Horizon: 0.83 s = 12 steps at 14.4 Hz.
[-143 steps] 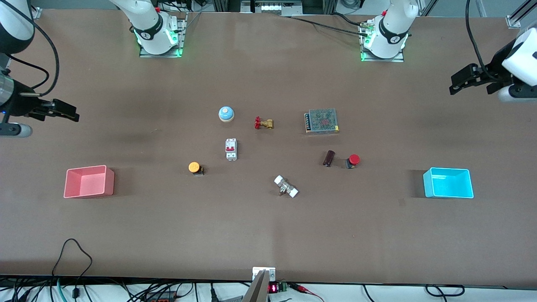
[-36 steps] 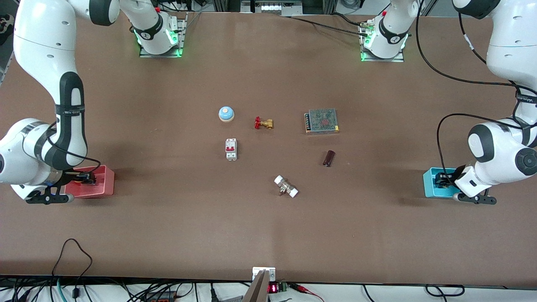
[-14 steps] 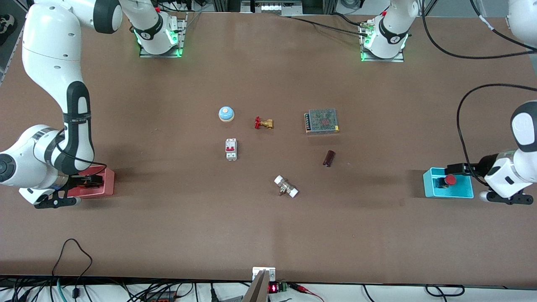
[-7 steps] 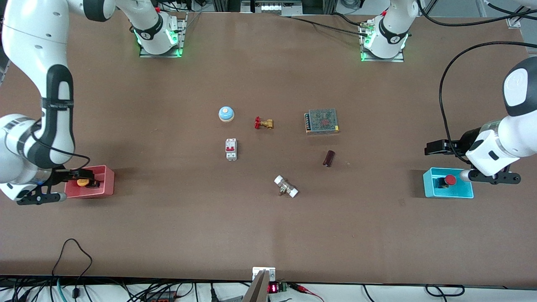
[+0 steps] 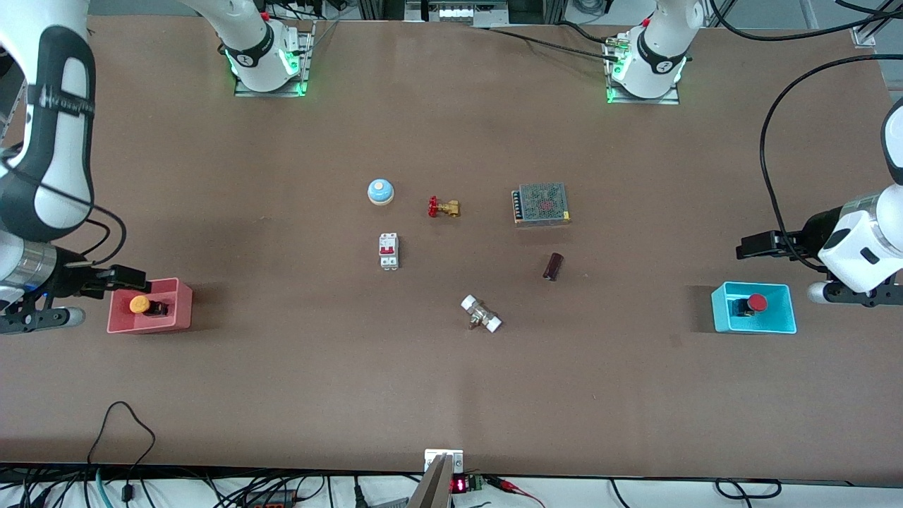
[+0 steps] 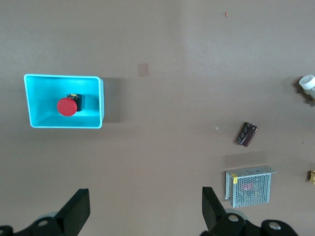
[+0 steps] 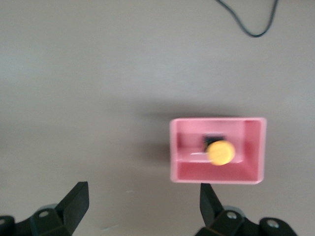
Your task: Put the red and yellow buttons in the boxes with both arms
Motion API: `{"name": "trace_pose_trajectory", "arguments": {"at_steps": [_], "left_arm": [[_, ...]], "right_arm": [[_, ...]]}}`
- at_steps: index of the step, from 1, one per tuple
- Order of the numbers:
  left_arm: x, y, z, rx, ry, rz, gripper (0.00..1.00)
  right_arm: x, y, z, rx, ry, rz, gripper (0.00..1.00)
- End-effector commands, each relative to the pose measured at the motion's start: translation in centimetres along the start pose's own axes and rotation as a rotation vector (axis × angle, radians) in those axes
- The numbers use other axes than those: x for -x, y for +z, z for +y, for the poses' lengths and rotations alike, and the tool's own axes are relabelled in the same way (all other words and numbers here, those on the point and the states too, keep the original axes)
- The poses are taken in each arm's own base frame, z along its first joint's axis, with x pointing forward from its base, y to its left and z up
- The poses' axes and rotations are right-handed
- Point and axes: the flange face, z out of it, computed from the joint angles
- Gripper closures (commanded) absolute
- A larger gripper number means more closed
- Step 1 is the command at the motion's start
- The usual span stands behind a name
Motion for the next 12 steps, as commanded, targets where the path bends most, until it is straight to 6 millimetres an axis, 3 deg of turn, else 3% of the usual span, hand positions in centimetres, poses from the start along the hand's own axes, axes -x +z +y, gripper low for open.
{"name": "trace_pose_trajectory", "arguments": {"at_steps": [1, 3, 4, 5, 7, 9, 12], "left_arm": [[0.4, -1.1, 0.3, 0.0, -0.002, -0.007, 0.0], [0.8, -1.6, 1.7, -0.013, 0.018, -0.007, 0.0], [2.0, -3.3, 1.3, -0.026, 0.019, 0.008, 0.0], [2.4, -3.7, 1.3, -0.029, 0.017, 0.005, 0.0], [3.6, -5.0, 1.3, -0.037, 0.015, 0.008, 0.0], [4.8, -5.7, 1.7, -0.049, 0.019, 0.004, 0.0], [7.4, -6.6, 2.3, -0.092, 0.007, 0.01, 0.0]], "right_arm": [[1.3, -2.4, -4.8, -0.018, 0.075, -0.037, 0.0], [2.2, -4.1, -7.3, -0.017, 0.097, -0.055, 0.0], [3.0, -5.5, -7.6, -0.025, 0.102, -0.065, 0.0], [3.7, -6.5, -7.7, -0.033, 0.104, -0.077, 0.0], [4.7, -8.0, -7.0, -0.034, 0.105, -0.094, 0.0], [6.0, -10.7, -4.6, -0.006, 0.11, -0.067, 0.0], [7.1, -13.1, -3.4, 0.131, 0.039, -0.059, 0.0]]}}
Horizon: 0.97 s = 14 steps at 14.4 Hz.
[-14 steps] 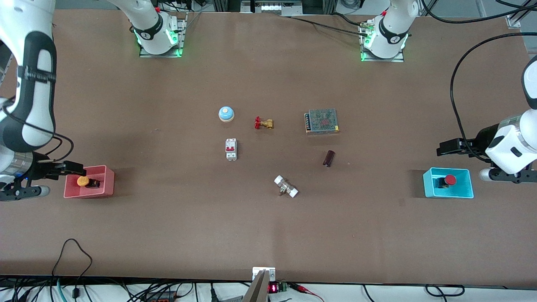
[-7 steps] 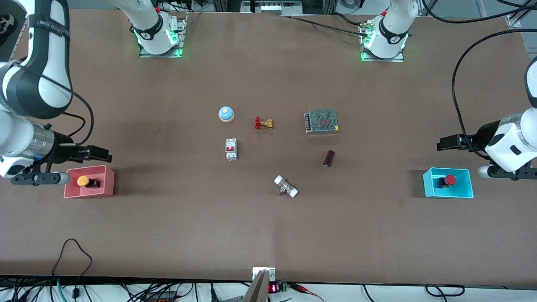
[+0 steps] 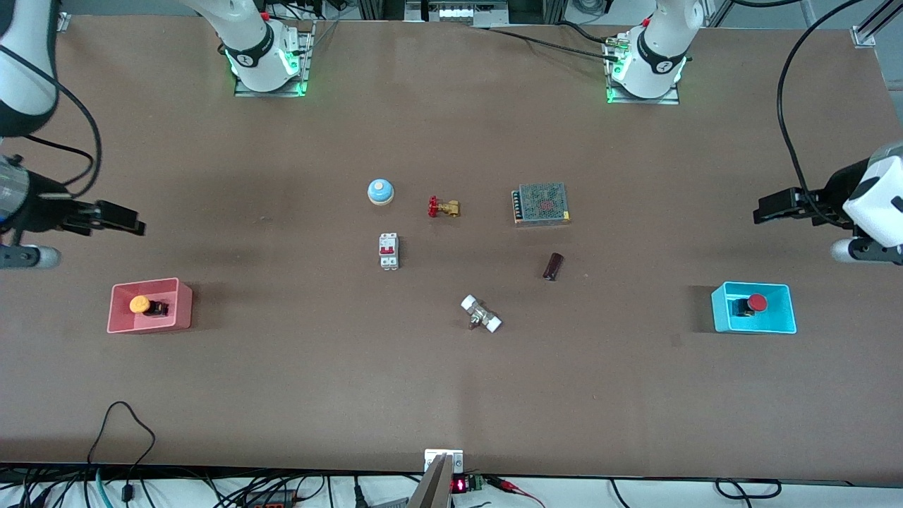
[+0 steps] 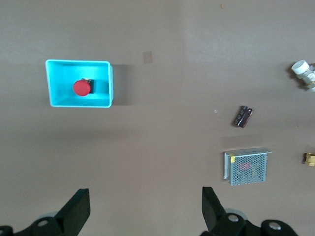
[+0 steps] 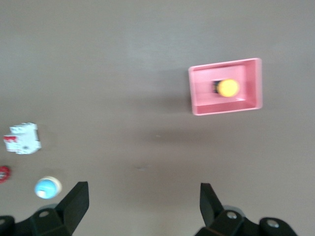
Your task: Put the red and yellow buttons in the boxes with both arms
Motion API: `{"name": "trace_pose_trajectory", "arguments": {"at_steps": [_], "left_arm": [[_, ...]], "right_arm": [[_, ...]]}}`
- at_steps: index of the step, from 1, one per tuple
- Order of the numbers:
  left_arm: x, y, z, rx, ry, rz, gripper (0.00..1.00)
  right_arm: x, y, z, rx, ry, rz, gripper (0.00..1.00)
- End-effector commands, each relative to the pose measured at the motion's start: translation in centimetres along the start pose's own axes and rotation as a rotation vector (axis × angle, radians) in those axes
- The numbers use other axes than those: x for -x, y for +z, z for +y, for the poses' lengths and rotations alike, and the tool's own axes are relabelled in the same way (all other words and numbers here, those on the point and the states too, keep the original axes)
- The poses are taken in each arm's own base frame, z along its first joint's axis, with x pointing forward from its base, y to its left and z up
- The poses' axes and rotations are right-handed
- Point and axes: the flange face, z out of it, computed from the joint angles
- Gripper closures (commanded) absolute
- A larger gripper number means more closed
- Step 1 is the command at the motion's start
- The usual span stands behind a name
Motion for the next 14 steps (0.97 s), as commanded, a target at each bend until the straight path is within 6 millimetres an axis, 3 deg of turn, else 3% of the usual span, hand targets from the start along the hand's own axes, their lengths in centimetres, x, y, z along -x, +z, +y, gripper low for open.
{"name": "trace_pose_trajectory", "arguments": {"at_steps": [1, 4, 7, 14], "left_arm": [[3.1, -0.7, 0.9, -0.039, 0.028, 0.003, 0.0], [5.1, -1.7, 1.3, -0.048, 0.037, 0.016, 0.0], [6.0, -2.1, 1.3, -0.048, 0.035, 0.02, 0.0], [8.7, -4.0, 1.2, -0.048, 0.031, 0.048, 0.0]], "right_arm": [[1.5, -1.7, 1.4, 0.091, -0.024, 0.004, 0.0], [3.0, -2.5, 1.9, 0.089, 0.007, -0.018, 0.0], [4.5, -2.0, 2.7, 0.068, 0.025, -0.023, 0.0], [8.4, -3.1, 2.7, 0.057, 0.064, -0.003, 0.0]]}}
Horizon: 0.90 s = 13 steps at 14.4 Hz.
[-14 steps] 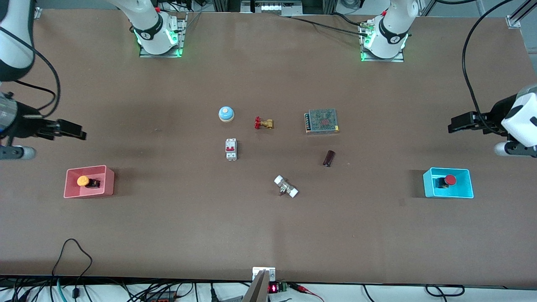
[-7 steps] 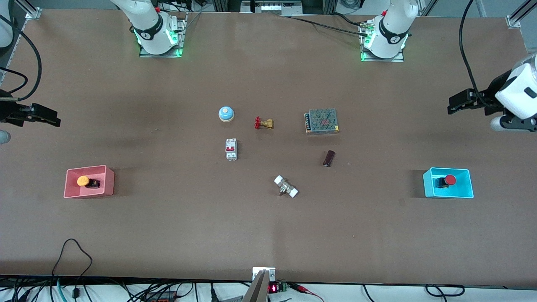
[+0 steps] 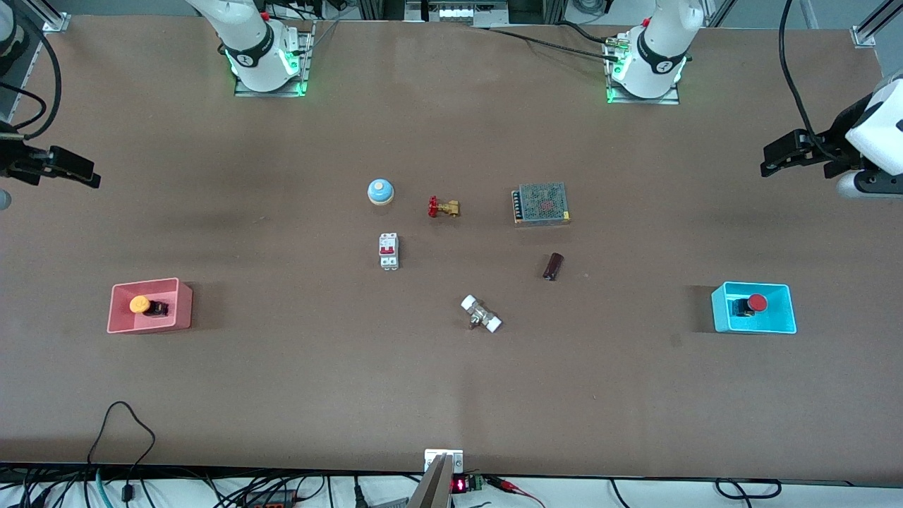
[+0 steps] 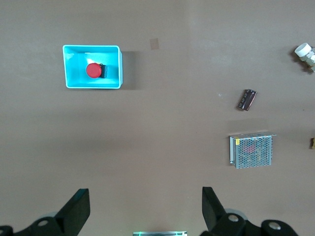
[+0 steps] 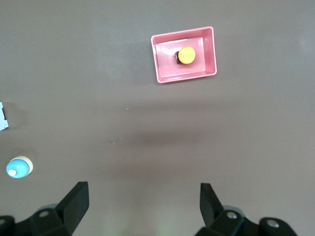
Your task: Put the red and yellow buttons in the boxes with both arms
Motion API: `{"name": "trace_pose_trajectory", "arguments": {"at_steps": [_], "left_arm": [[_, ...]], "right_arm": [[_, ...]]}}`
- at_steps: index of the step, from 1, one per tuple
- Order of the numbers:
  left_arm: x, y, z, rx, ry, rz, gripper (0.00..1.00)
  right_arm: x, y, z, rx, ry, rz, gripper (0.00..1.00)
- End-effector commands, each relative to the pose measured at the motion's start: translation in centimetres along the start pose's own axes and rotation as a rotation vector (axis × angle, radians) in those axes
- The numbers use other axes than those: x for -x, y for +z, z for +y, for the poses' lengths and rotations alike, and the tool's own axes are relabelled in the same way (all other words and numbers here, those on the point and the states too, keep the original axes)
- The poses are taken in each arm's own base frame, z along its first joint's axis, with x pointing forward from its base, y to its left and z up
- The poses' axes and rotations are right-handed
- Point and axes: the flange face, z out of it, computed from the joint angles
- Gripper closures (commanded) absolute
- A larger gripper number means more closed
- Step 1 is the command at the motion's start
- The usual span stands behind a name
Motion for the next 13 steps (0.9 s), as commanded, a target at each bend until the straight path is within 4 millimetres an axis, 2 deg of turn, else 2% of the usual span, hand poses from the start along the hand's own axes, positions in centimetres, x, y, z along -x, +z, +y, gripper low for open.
{"name": "trace_pose_trajectory", "arguments": {"at_steps": [1, 5, 13], "left_arm": [[2.7, -0.9, -0.1, -0.004, 0.02, 0.015, 0.0], [3.7, -0.3, -0.3, -0.004, 0.017, 0.018, 0.0], [4.2, -0.8, -0.5, -0.004, 0.038, 0.027, 0.0]], "right_arm": [[2.0, -0.3, -0.2, 0.001, 0.018, 0.012, 0.0], [3.4, -1.4, -0.1, -0.002, 0.019, 0.009, 0.0], [3.4, -1.3, -0.2, -0.005, 0.017, 0.006, 0.0]]}}
